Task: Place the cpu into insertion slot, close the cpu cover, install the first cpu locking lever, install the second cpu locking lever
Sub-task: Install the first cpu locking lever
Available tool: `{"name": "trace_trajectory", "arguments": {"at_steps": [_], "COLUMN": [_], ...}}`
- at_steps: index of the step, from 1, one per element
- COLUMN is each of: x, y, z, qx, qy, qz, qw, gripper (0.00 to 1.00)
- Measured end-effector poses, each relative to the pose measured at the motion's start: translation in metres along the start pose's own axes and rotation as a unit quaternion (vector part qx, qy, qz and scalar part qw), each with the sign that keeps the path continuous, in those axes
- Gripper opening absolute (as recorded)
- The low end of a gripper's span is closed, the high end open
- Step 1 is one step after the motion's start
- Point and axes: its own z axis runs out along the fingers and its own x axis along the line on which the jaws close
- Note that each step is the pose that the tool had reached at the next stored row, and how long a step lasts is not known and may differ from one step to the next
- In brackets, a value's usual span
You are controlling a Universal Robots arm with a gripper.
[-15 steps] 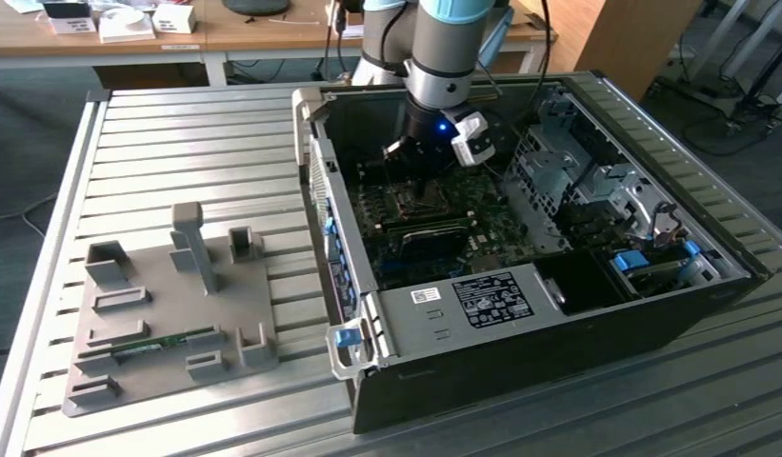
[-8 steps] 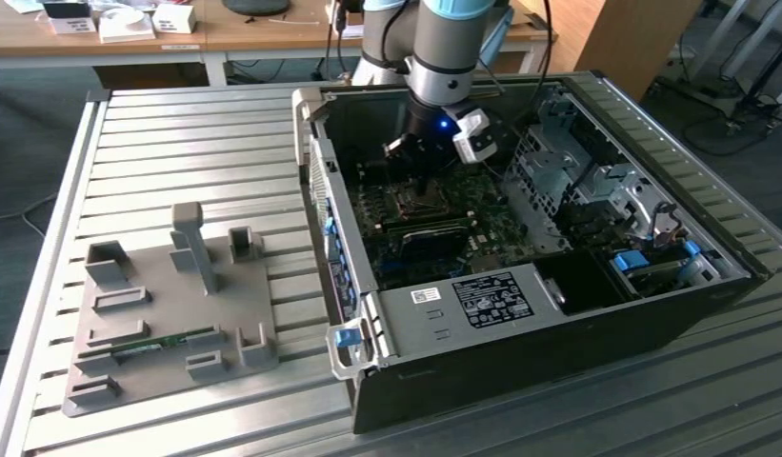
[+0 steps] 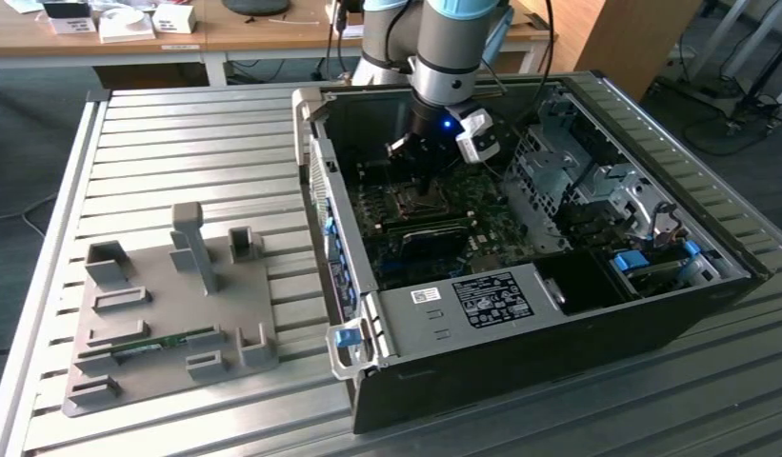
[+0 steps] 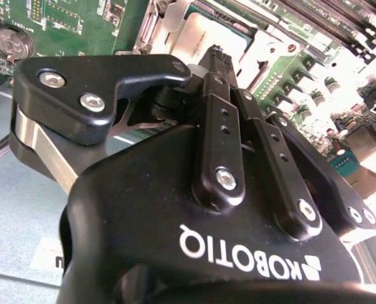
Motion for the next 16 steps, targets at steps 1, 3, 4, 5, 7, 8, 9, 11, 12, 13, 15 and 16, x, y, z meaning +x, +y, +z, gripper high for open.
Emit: {"name": "trace_trajectory", "arguments": {"at_steps": [1,3,4,5,7,8,9,11,12,13,15,16], "x": [0.0000,0.0000,0.0001,0.0001,0.0001,0.0001,0.0001,0.0001,0.0000,0.0000,-0.0001,-0.0002], "y": [0.0000,0.0000,0.0000,0.0000,0.0000,0.0000,0.0000,0.0001,0.0001,0.0002,0.0004,0.0005], "z": [0.0000,0.0000,0.0000,0.0000,0.0000,0.0000,-0.0002,-0.0016,-0.0028,-0.0043,-0.0078,-0.0090], "qx": [0.0000,0.0000,-0.0001,0.0000,0.0000,0.0000,0.0000,0.0000,0.0000,0.0000,-0.0001,-0.0001], "qy": [0.0000,0.0000,-0.0001,-0.0001,-0.0002,-0.0002,-0.0002,-0.0002,-0.0002,-0.0002,-0.0002,-0.0002], "qz": [0.000,0.000,0.000,0.000,0.000,0.000,0.000,0.000,0.000,0.000,0.000,0.000], "qw": [1.0000,1.0000,1.0000,1.0000,1.0000,1.0000,1.0000,1.0000,1.0000,1.0000,1.0000,1.0000], "gripper": [0.11,0.11,0.11,0.11,0.11,0.11,0.11,0.11,0.11,0.11,0.11,0.11]}}
